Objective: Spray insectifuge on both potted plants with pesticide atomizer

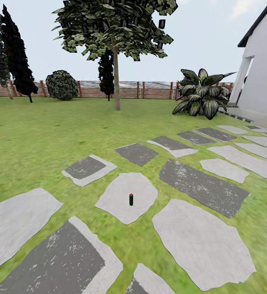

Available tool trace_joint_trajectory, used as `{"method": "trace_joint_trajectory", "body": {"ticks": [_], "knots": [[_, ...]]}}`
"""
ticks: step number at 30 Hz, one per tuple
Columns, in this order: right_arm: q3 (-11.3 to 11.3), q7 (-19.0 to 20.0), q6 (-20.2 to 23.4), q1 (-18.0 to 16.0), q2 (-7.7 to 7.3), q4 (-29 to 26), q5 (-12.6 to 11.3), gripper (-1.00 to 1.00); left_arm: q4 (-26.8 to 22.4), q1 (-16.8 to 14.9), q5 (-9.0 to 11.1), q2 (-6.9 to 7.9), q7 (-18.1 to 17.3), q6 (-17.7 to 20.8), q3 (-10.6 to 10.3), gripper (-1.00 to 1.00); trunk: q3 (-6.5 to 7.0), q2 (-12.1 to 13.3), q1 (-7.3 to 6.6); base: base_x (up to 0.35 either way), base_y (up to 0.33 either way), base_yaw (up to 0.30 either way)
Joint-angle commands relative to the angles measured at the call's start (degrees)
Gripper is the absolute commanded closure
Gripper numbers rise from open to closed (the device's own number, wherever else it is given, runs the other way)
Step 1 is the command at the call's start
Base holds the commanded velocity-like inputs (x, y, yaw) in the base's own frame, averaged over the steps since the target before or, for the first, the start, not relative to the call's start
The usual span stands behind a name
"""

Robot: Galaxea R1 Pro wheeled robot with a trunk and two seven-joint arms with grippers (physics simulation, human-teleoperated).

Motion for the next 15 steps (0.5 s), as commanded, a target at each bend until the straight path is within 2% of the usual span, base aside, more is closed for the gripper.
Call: {"method": "trace_joint_trajectory", "body": {"ticks": [1,15], "knots": [[0.0,-0.1,-0.2,0.0,0.0,0.1,0.0,-1.0,0.0,0.0,0.0,-0.01,0.0,-0.2,0.2,-1.0,-0.05,0.0,0.02,0.28,-0.166,0.0],[0.0,-0.1,-0.2,0.0,0.0,0.1,0.1,-1.0,0.1,0.0,0.0,-0.01,0.0,-0.2,0.2,-1.0,-0.05,0.0,0.02,0.28,-0.166,0.0]]}}
